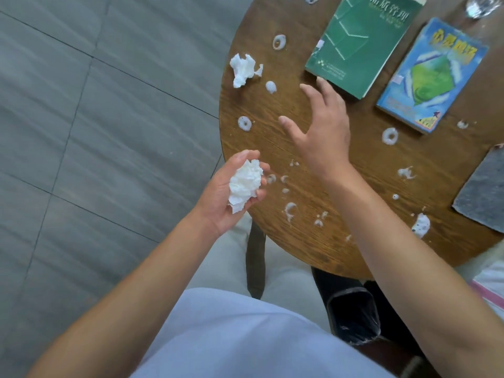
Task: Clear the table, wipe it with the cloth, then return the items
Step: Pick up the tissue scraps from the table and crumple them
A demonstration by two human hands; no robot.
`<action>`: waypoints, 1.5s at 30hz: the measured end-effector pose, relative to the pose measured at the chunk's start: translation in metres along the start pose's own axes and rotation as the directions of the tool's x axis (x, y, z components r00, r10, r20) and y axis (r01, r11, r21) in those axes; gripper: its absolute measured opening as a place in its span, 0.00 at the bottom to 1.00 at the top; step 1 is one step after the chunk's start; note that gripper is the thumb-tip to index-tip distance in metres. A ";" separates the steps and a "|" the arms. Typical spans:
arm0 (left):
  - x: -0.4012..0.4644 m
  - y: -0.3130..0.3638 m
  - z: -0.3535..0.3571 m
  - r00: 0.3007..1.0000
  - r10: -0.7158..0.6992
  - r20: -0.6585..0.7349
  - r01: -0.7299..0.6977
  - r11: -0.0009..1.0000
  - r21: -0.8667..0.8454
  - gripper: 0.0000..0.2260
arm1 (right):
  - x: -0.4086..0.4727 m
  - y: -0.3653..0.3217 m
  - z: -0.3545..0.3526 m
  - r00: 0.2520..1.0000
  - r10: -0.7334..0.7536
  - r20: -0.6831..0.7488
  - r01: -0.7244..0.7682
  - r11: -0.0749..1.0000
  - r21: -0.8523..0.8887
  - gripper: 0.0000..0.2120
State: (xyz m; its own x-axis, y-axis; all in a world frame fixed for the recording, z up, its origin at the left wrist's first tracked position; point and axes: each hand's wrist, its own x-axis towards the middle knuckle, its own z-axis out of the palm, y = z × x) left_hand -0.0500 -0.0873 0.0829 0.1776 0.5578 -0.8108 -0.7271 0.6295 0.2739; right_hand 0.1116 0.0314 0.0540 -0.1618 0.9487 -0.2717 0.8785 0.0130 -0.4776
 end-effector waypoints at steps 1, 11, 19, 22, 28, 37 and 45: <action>0.001 0.015 -0.012 1.000 0.006 -0.002 -0.006 1.000 -0.010 0.09 | 0.013 -0.014 0.011 1.000 -0.005 0.021 0.005 1.000 -0.011 0.32; 0.006 0.073 -0.068 0.998 0.042 -0.053 -0.045 0.997 -0.055 0.13 | 0.082 -0.064 0.067 0.994 -0.060 0.089 0.077 0.975 -0.210 0.32; 0.003 0.092 -0.092 0.996 0.050 -0.076 -0.061 0.988 -0.143 0.08 | 0.117 -0.074 0.104 0.987 -0.125 0.103 0.157 0.898 -0.412 0.26; 0.005 0.092 -0.094 0.996 0.047 -0.080 -0.056 0.991 -0.119 0.08 | 0.121 -0.069 0.107 0.981 -0.144 0.126 0.186 0.877 -0.444 0.17; 0.012 0.095 -0.088 0.995 0.054 -0.081 -0.059 0.996 -0.067 0.10 | 0.124 -0.068 0.108 0.975 -0.147 0.164 0.208 0.864 -0.459 0.10; 0.017 0.090 -0.073 0.993 0.057 -0.102 -0.062 0.997 -0.050 0.08 | 0.105 -0.075 0.084 0.999 -0.021 0.042 0.028 0.985 -0.170 0.08; 0.019 0.082 -0.050 0.991 0.061 -0.120 -0.057 0.998 0.036 0.12 | 0.040 -0.062 0.029 0.987 0.158 -0.041 -0.154 0.986 0.070 0.05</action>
State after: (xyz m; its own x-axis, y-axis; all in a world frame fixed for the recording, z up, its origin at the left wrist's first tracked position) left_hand -0.1392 -0.0523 0.0644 0.0521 0.5264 -0.8487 -0.7118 0.6157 0.3382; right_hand 0.0376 0.0597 0.0488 -0.0025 0.9512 -0.3087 0.8592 -0.1559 -0.4873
